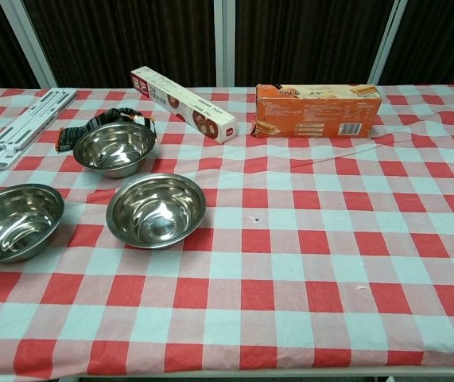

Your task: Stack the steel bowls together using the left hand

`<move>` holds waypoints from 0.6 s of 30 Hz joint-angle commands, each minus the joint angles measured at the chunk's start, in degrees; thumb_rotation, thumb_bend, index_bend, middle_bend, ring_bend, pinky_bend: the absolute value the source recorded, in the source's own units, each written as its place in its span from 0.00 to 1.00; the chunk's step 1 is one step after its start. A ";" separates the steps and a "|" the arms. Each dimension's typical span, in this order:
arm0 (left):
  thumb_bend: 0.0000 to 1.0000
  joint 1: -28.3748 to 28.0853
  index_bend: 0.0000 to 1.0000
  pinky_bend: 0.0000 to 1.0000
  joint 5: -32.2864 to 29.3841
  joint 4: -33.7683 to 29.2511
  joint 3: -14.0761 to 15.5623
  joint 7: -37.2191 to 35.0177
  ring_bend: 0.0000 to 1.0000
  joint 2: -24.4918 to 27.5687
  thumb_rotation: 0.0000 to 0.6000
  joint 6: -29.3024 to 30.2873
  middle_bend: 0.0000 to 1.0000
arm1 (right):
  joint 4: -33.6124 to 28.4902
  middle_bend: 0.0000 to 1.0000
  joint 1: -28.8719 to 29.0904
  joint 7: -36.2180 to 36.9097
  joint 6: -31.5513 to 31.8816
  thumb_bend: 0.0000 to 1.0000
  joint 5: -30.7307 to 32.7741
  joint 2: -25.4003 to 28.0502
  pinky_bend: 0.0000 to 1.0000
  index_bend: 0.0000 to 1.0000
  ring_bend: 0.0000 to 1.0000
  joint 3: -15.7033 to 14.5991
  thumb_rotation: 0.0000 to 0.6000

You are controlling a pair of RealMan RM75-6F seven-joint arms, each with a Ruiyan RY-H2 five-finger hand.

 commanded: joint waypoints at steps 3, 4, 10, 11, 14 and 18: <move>0.09 -1.84 0.31 0.34 -0.30 -5.06 1.58 8.32 0.25 -1.50 1.00 -5.68 0.33 | -1.64 0.00 0.98 -0.28 -0.99 0.02 1.01 0.79 0.00 0.00 0.00 0.95 1.00; 0.09 -2.17 0.31 0.34 -0.78 -5.79 1.59 9.87 0.25 -1.74 1.00 -6.67 0.33 | -1.96 0.00 1.17 -0.49 -1.25 0.02 1.14 0.95 0.00 0.00 0.00 1.00 1.00; 0.10 -2.97 0.31 0.37 -3.03 -5.12 1.15 13.32 0.27 -3.63 1.00 -9.11 0.34 | -2.71 0.00 2.23 -1.41 -2.73 0.02 1.81 1.83 0.00 0.00 0.00 1.36 1.00; 0.10 -3.12 0.31 0.37 -3.69 -4.29 0.82 13.32 0.28 -4.29 1.00 -9.43 0.34 | -2.89 0.00 2.37 -1.38 -2.84 0.02 1.94 1.97 0.00 0.00 0.00 1.47 1.00; 0.11 -3.57 0.32 0.37 -5.29 -2.05 -0.17 13.10 0.28 -5.81 1.00 -10.06 0.35 | -3.06 0.00 2.29 -1.19 -2.56 0.02 2.01 2.35 0.00 0.00 0.00 1.50 1.00; 0.12 -4.25 0.34 0.39 -6.61 0.09 -1.16 11.52 0.30 -7.07 1.00 -10.67 0.37 | -3.53 0.00 2.31 -1.33 -2.55 0.02 2.40 2.72 0.00 0.00 0.00 1.52 1.00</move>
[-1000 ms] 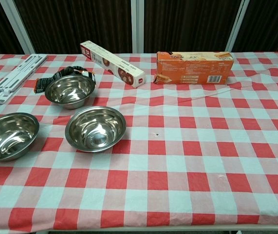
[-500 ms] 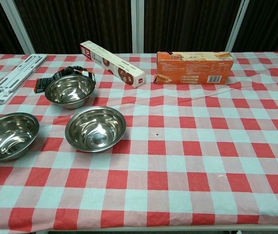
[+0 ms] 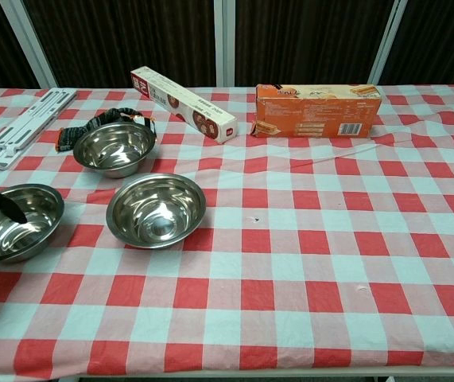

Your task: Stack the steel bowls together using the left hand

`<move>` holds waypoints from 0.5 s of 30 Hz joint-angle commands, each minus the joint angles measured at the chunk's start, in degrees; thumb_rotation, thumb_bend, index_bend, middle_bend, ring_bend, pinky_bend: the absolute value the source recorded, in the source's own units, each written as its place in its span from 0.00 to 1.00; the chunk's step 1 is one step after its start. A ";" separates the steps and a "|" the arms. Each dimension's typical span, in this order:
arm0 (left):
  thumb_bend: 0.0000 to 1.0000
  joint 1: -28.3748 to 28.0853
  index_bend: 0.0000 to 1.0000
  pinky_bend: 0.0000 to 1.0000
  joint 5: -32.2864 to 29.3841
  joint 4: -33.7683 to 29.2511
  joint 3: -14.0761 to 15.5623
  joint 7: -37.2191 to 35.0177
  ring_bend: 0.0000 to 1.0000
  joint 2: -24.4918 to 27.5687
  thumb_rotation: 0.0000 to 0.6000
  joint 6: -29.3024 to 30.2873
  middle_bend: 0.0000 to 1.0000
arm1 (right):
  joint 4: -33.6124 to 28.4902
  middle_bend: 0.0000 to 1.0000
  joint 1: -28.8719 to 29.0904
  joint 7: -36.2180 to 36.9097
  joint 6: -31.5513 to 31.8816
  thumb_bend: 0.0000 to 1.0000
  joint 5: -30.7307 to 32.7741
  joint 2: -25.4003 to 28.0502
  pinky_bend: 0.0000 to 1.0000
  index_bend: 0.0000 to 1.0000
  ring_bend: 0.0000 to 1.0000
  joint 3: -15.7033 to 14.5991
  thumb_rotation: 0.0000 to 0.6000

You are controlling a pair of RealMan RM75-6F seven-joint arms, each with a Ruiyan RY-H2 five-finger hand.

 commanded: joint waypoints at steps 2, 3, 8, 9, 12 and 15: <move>0.13 -0.74 0.35 0.39 -1.18 2.39 -1.10 -1.81 0.31 -1.31 1.00 -0.39 0.37 | -0.46 0.00 0.01 0.10 -0.09 0.02 0.41 0.33 0.00 0.00 0.00 -0.01 1.00; 0.14 -0.76 0.35 0.40 -1.32 3.05 -1.19 -2.05 0.31 -1.60 1.00 -0.31 0.38 | -0.58 0.00 0.03 0.16 -0.14 0.02 0.52 0.40 0.00 0.00 0.00 0.01 1.00; 0.15 -0.92 0.37 0.42 -1.50 6.06 -1.42 -1.03 0.33 -2.98 1.00 0.37 0.39 | -0.81 0.00 0.17 0.29 -0.32 0.02 0.92 0.62 0.00 0.00 0.00 0.03 1.00; 0.15 -0.95 0.37 0.42 -1.02 6.87 -1.26 -0.27 0.33 -3.37 1.00 0.72 0.40 | -0.81 0.00 0.15 0.38 -0.27 0.02 0.96 0.65 0.00 0.00 0.00 0.03 1.00; 0.15 -1.02 0.38 0.42 0.08 8.71 -0.90 1.31 0.33 -4.36 1.00 1.45 0.40 | -0.66 0.00 0.12 0.42 0.04 0.02 1.12 0.62 0.00 0.00 0.00 0.18 1.00; 0.15 -1.38 0.39 0.43 0.76 10.58 -0.89 2.23 0.34 -5.54 1.00 1.70 0.41 | -0.49 0.00 0.02 0.79 0.42 0.02 1.51 0.61 0.00 0.00 0.00 0.42 1.00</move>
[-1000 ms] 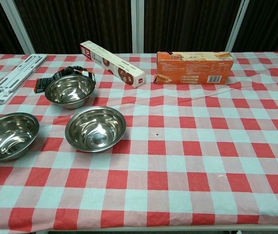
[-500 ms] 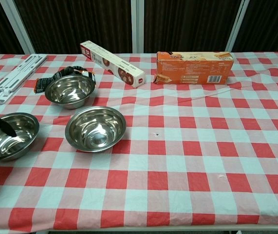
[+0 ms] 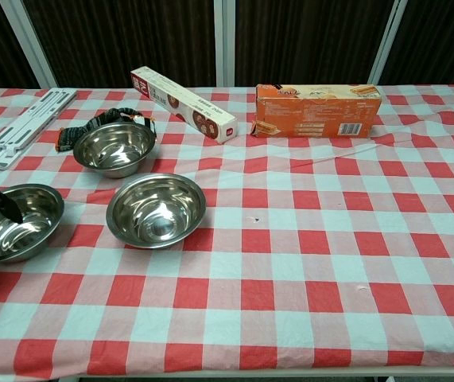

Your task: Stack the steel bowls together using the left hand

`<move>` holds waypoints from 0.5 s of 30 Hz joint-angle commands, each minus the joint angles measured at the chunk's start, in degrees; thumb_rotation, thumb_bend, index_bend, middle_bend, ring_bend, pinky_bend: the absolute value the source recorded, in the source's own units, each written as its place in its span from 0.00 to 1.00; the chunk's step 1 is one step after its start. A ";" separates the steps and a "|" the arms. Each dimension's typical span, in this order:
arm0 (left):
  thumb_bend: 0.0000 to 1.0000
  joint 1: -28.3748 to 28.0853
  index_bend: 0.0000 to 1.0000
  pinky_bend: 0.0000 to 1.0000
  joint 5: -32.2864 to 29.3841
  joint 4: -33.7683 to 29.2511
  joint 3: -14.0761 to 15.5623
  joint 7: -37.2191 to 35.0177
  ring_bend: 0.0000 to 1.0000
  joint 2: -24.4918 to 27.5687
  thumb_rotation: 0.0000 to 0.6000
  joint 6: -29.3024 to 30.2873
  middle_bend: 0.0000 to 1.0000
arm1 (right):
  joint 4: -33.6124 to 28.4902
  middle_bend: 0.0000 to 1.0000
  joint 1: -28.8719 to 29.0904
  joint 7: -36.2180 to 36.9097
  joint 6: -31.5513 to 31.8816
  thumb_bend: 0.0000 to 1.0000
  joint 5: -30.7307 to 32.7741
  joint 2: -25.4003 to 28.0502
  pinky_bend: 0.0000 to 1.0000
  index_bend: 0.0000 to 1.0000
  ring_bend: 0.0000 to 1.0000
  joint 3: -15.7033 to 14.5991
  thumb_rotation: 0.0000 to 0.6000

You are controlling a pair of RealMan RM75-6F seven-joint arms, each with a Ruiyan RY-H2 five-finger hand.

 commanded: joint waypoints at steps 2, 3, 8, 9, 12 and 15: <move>0.16 -0.73 0.40 0.44 0.74 2.54 0.02 0.81 0.35 -1.63 1.00 -0.04 0.42 | 0.19 0.00 -0.10 0.56 0.17 0.02 0.34 0.20 0.00 0.00 0.00 0.14 1.00; 0.16 -0.93 0.40 0.44 0.66 3.02 -0.02 0.88 0.35 -1.90 1.00 -0.32 0.42 | 0.27 0.00 -0.12 0.69 0.19 0.02 0.40 0.25 0.00 0.00 0.00 0.15 1.00; 0.19 -2.04 0.43 0.46 0.74 5.38 -0.12 1.64 0.37 -3.27 1.00 -1.43 0.45 | 0.77 0.00 -0.21 1.48 -0.01 0.02 0.77 0.38 0.00 0.00 0.00 0.01 1.00; 0.20 -2.17 0.44 0.47 0.65 5.66 -0.16 1.52 0.38 -3.51 1.00 -1.58 0.46 | 0.88 0.00 -0.24 1.60 -0.04 0.02 0.77 0.38 0.00 0.00 0.00 -0.05 1.00; 0.21 -2.57 0.45 0.49 0.29 6.33 -0.29 1.38 0.40 -4.13 1.00 -2.06 0.47 | 1.23 0.00 -0.34 2.08 -0.07 0.02 0.72 0.42 0.00 0.00 0.00 -0.24 1.00; 0.23 -3.01 0.48 0.54 0.20 7.32 -0.32 1.56 0.44 -4.73 1.00 -2.46 0.49 | 1.55 0.00 -0.43 2.54 -0.02 0.02 0.64 0.51 0.00 0.00 0.00 -0.34 1.00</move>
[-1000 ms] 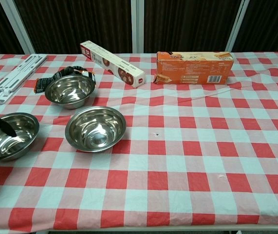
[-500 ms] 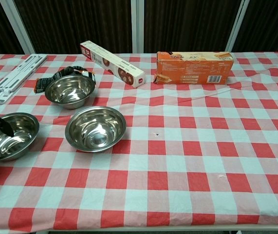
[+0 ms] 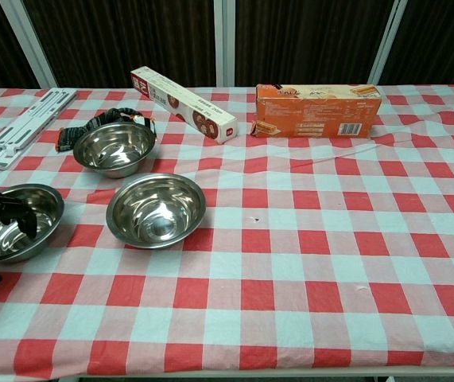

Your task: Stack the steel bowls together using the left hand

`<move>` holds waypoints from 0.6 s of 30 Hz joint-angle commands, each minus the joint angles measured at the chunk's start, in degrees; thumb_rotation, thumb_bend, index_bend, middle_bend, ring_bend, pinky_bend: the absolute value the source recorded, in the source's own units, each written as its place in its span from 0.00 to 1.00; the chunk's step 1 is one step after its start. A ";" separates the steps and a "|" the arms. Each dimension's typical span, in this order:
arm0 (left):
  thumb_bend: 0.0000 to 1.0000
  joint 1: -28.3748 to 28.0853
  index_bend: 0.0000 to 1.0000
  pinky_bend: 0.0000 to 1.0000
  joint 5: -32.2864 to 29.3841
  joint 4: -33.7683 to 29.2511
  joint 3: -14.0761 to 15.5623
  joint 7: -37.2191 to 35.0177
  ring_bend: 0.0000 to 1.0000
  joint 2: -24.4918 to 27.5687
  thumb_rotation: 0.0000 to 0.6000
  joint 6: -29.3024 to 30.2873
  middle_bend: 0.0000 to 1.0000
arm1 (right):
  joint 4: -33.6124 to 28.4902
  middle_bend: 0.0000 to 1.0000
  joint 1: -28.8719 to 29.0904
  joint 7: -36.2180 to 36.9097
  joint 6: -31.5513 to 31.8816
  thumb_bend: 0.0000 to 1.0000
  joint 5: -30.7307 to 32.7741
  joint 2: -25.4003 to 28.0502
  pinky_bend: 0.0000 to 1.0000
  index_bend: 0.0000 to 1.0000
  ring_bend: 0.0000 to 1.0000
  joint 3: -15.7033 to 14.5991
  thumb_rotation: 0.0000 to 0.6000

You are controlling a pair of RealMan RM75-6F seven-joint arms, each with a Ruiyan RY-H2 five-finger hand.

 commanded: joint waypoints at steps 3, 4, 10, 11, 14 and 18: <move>0.24 -0.69 0.50 0.60 -0.30 1.44 -0.15 0.64 0.49 -0.95 1.00 -0.63 0.51 | 0.22 0.00 -0.12 0.78 0.13 0.02 -0.07 0.19 0.00 0.00 0.00 -0.05 1.00; 0.25 -0.81 0.51 0.62 -0.27 1.69 -0.25 0.77 0.51 -1.18 1.00 -0.51 0.52 | 0.30 0.00 -0.17 0.94 0.22 0.02 -0.14 0.25 0.00 0.00 0.00 -0.07 1.00; 0.32 -1.35 0.58 0.69 -0.30 3.02 -0.68 0.81 0.58 -2.41 1.00 -0.06 0.58 | 0.78 0.00 -0.15 1.26 -0.14 0.02 0.26 0.17 0.00 0.00 0.00 -0.15 1.00; 0.33 -1.42 0.58 0.69 -0.49 3.17 -0.69 0.89 0.58 -2.55 1.00 -0.23 0.59 | 0.80 0.00 -0.12 1.26 -0.18 0.02 0.29 0.15 0.00 0.00 0.00 -0.15 1.00; 0.36 -1.65 0.60 0.70 -1.22 3.60 -0.66 1.27 0.59 -2.97 1.00 -1.01 0.60 | 0.83 0.00 -0.12 1.30 -0.13 0.02 0.39 0.13 0.00 0.00 0.00 -0.09 1.00; 0.38 -1.71 0.62 0.72 -1.93 3.84 -0.44 1.74 0.61 -3.30 1.00 -1.55 0.62 | 1.08 0.00 -0.18 1.65 -0.07 0.03 0.65 0.20 0.00 0.00 0.00 0.01 1.00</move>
